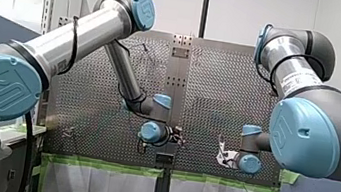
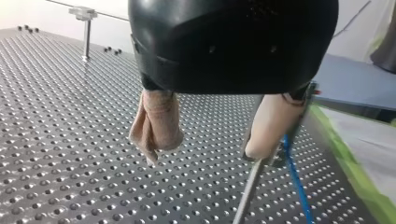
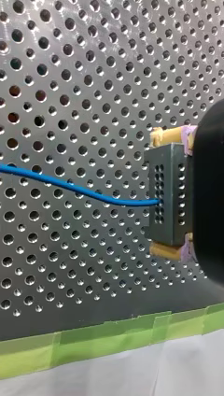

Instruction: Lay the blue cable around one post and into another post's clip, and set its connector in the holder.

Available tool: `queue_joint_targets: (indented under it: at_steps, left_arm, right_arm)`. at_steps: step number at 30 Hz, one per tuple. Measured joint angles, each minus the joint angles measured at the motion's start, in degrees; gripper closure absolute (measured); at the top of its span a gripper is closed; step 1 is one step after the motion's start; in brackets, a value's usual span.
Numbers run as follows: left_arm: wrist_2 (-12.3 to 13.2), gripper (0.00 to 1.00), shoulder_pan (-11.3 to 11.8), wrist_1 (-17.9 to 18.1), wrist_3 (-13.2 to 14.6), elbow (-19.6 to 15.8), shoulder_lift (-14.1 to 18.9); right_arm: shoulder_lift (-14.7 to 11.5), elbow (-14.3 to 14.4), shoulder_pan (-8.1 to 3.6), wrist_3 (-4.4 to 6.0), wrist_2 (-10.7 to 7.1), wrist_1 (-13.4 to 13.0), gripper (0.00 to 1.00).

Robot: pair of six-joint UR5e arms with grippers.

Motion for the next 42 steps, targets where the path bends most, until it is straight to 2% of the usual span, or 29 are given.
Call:
queue_joint_targets:
  at_steps: [6, 12, 20, 38, 42]
  left_arm:
    - [1.61, 0.0, -0.44, 0.5, -1.64, 0.43, 0.0]
    - [1.83, 0.0, -0.9, 0.92, -2.99, 1.24, 0.0]
    - [1.49, 0.0, -1.14, -1.02, -3.13, 3.01, 0.01]
    - [1.3, 0.0, -1.45, -1.23, -3.66, 3.1, 0.0]
    - [1.31, 0.0, -1.45, -1.26, -3.66, 3.1, 0.0]
  right_arm:
    - [0.03, 0.01, 0.03, -0.01, -0.24, 0.02, 1.0]
    - [0.08, 0.01, 0.02, -0.03, -0.28, 0.13, 1.0]
    - [0.12, 0.02, 0.01, 0.07, -0.29, 0.0, 1.0]
    - [0.21, 0.0, -0.09, 0.16, -0.29, 0.1, 1.0]
    - [0.22, -0.02, -0.33, 0.45, -0.24, 0.2, 1.0]
